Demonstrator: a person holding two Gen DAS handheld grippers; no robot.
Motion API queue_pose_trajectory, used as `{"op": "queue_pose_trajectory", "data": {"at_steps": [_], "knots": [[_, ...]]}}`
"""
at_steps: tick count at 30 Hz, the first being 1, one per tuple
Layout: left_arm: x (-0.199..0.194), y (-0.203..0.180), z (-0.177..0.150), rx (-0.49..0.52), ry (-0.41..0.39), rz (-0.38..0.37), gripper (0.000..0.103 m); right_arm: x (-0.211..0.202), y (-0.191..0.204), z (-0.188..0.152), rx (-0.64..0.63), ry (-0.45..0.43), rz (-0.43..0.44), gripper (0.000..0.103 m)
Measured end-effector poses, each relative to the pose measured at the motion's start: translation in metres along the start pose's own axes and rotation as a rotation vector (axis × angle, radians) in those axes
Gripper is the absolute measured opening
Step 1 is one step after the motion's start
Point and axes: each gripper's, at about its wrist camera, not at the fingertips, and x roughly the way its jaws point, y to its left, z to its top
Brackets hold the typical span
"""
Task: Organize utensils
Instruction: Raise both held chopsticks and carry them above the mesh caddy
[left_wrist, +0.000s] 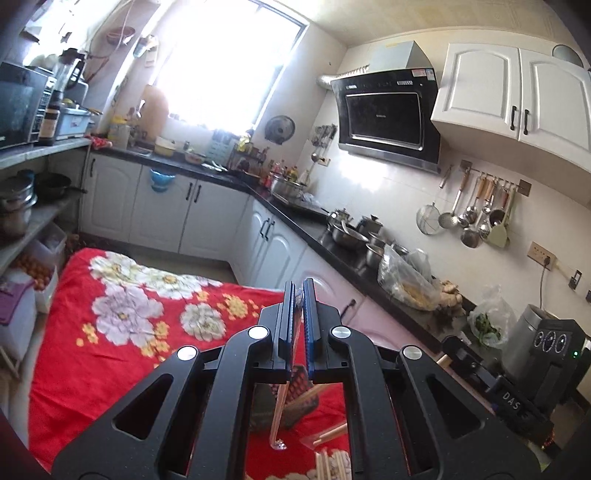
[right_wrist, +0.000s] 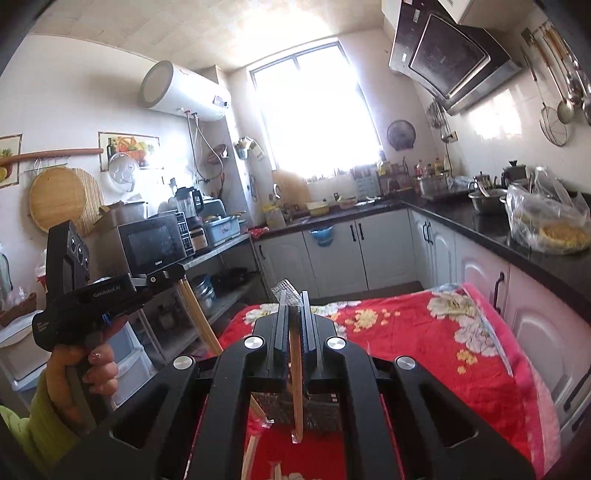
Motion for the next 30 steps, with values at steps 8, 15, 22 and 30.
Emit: {"op": "queue_pose_trajectory", "data": {"at_steps": [8,15,22,30], "knots": [[0.000,0.016,0.015,0.008,-0.043,0.068,0.002,0.021,0.007,0.015,-0.018,-0.013,0.002,0.005],[0.005,0.031,0.022,-0.009,-0.071,0.106,0.002,0.042,0.014,0.025,-0.044,-0.020,-0.010,0.005],[0.019,0.041,0.024,-0.017,-0.086,0.133,0.002,0.064,0.014,0.029,-0.053,-0.016,-0.025,0.005],[0.043,0.049,0.011,-0.019,-0.085,0.168,0.002,0.091,0.012,0.022,-0.055,0.005,-0.035,0.005]]}}
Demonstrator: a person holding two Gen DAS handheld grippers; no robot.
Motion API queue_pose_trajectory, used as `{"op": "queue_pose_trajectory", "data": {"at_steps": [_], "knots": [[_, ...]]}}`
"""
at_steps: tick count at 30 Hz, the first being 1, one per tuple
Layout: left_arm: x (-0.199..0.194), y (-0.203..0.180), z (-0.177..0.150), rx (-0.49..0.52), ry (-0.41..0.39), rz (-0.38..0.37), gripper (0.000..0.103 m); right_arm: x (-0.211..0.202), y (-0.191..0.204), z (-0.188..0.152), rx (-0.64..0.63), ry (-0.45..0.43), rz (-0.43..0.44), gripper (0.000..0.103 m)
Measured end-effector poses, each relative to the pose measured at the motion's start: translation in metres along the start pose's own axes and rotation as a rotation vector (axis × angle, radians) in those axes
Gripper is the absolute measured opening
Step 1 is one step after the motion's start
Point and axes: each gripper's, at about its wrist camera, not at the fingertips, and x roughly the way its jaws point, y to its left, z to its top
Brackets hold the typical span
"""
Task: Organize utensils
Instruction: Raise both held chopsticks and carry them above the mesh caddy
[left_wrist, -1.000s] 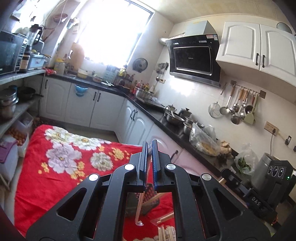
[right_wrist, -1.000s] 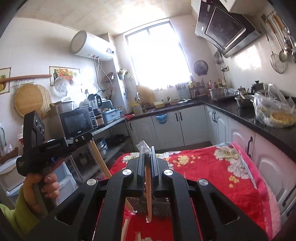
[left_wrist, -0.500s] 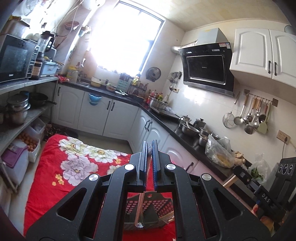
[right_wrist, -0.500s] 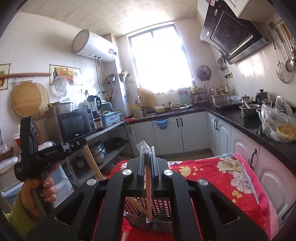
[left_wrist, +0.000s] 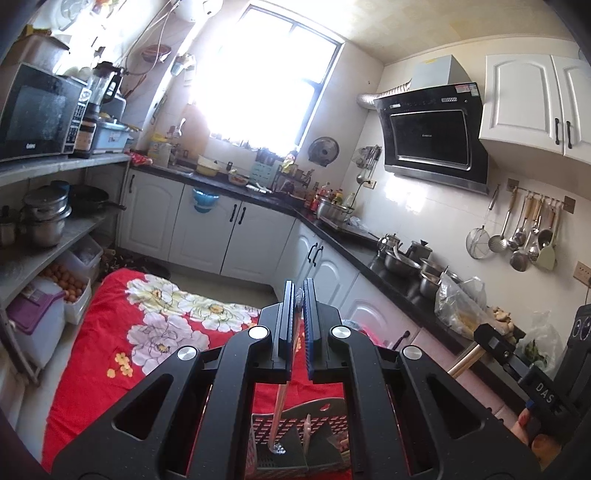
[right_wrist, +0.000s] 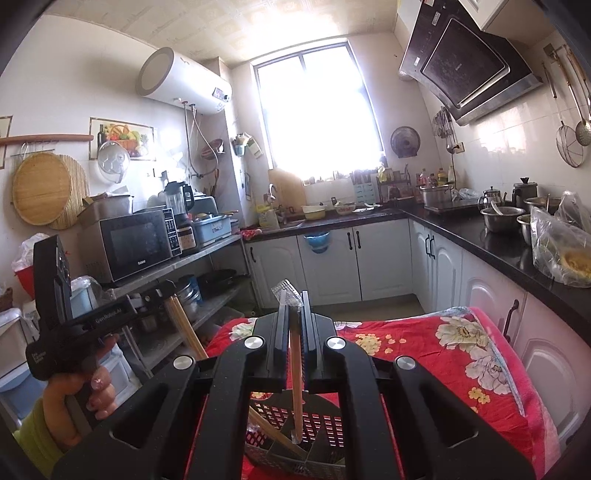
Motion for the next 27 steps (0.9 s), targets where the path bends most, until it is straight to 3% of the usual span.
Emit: {"op": "queue_pose_trajectory", "data": {"at_steps": [13,27], "knots": [[0.038,0.012,-0.041,-0.029,0.050,-0.001,0.002,0.033,-0.012,-0.022,0.004,0.022,-0.015,0.005],[0.045,0.019,-0.073,-0.019,0.093,0.003,0.002,0.058,-0.028,-0.056,0.021,0.041,-0.069,0.005]]}}
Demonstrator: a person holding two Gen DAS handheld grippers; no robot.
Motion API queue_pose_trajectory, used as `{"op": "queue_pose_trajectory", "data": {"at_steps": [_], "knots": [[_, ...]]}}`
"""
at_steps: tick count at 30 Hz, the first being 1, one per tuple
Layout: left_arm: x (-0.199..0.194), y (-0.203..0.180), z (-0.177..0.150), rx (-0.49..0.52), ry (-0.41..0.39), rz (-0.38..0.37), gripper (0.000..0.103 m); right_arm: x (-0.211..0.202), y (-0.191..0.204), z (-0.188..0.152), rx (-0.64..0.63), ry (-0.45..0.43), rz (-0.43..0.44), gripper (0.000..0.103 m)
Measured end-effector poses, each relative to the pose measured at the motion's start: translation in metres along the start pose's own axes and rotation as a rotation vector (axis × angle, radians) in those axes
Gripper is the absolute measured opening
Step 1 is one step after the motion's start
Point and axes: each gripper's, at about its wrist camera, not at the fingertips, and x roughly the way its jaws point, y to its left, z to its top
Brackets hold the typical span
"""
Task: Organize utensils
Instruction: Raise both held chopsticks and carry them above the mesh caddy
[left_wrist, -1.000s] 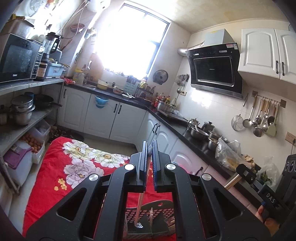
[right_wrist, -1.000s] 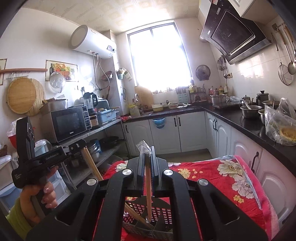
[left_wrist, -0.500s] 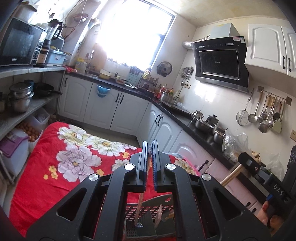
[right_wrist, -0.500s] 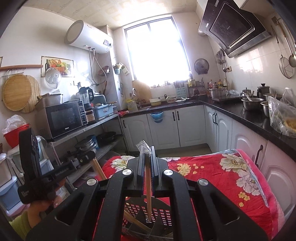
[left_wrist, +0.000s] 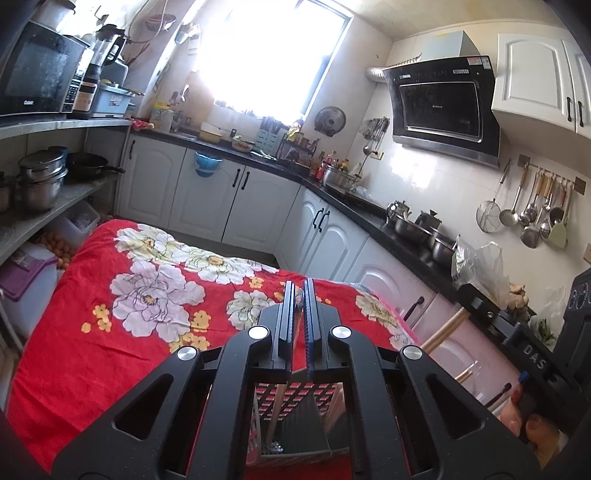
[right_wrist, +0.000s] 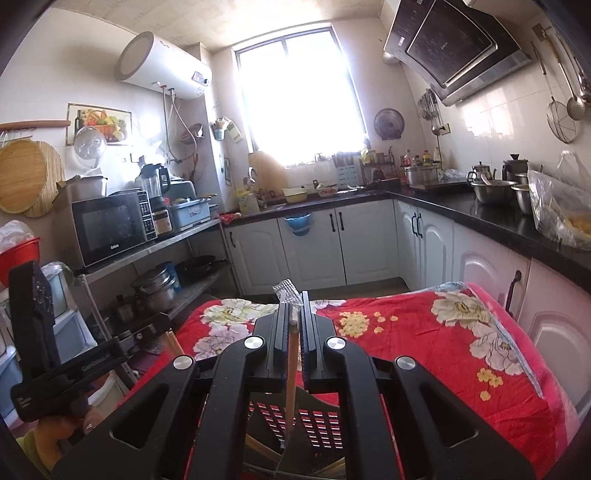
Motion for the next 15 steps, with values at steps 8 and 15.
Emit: {"op": "queue_pose_trajectory", "data": {"at_steps": [8,15], "knots": [[0.001,0.007,-0.014,0.005,0.017,0.006,0.002,0.008,0.000,-0.018,0.005,0.035,0.000,0.005],[-0.003,0.015,-0.021,-0.010,0.034,0.007,0.002,0.006,-0.005,-0.028,0.042,0.068,-0.007,0.006]]}}
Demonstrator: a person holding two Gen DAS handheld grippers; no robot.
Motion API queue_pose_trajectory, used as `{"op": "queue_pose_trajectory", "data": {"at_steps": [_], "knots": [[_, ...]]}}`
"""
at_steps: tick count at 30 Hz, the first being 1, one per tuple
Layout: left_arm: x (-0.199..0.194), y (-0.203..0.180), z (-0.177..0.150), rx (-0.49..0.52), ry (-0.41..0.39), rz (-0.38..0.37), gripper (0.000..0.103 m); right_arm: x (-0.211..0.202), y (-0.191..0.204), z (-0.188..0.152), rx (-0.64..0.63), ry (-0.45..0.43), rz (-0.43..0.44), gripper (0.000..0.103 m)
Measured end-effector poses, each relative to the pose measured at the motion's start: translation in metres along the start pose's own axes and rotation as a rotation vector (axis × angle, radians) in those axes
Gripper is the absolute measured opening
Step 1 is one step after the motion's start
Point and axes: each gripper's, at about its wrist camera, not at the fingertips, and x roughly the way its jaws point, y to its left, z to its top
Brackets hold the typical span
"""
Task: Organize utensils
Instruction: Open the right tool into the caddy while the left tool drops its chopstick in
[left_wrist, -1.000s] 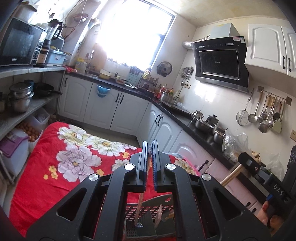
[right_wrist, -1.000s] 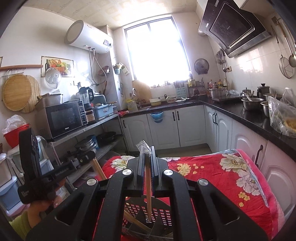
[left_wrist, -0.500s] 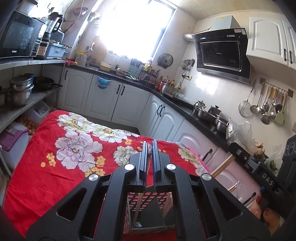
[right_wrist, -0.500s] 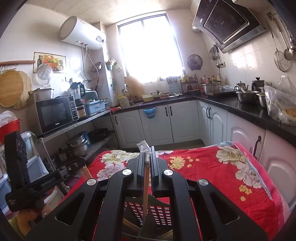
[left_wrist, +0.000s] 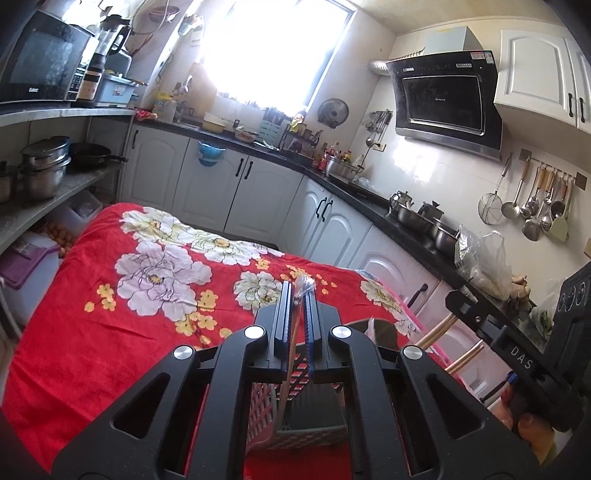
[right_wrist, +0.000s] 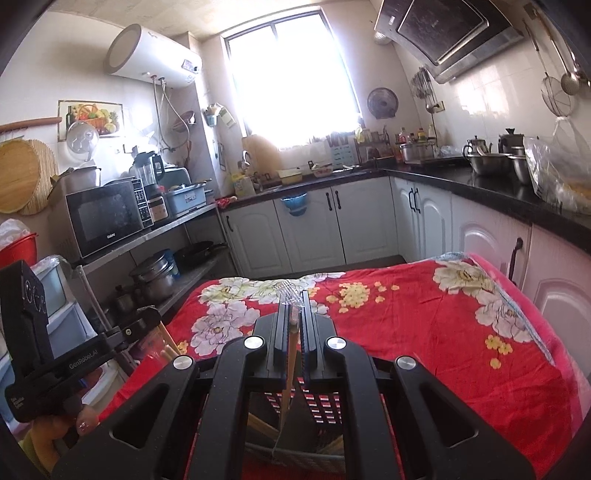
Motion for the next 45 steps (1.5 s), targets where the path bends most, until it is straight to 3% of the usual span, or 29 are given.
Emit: {"op": "queue_pose_trajectory", "data": {"at_steps": [4,11,32,35,37,45], "knots": [[-0.004,0.004,-0.004,-0.020,0.009,0.001,0.002,-0.005,-0.002,-0.002,0.015,0.018,0.002,0.017],[-0.013,0.008,-0.007,-0.027,0.023,0.007,0.002,-0.016,0.001,-0.004,0.004,0.030,0.005,0.024],[-0.059,0.008,-0.017,-0.070,0.033,-0.006,0.061,-0.059,-0.003,-0.017,0.000,0.069,-0.016,0.049],[-0.067,0.009,-0.021,-0.082,0.029,-0.001,0.074,-0.066,-0.002,-0.020,-0.005,0.069,-0.011,0.051],[-0.073,0.009,-0.024,-0.082,0.025,0.014,0.088,-0.071,0.000,-0.021,-0.007,0.070,-0.006,0.053],[-0.093,0.005,-0.036,-0.072,0.017,0.020,0.092,-0.088,0.004,-0.032,-0.022,0.087,0.006,0.059]]}}
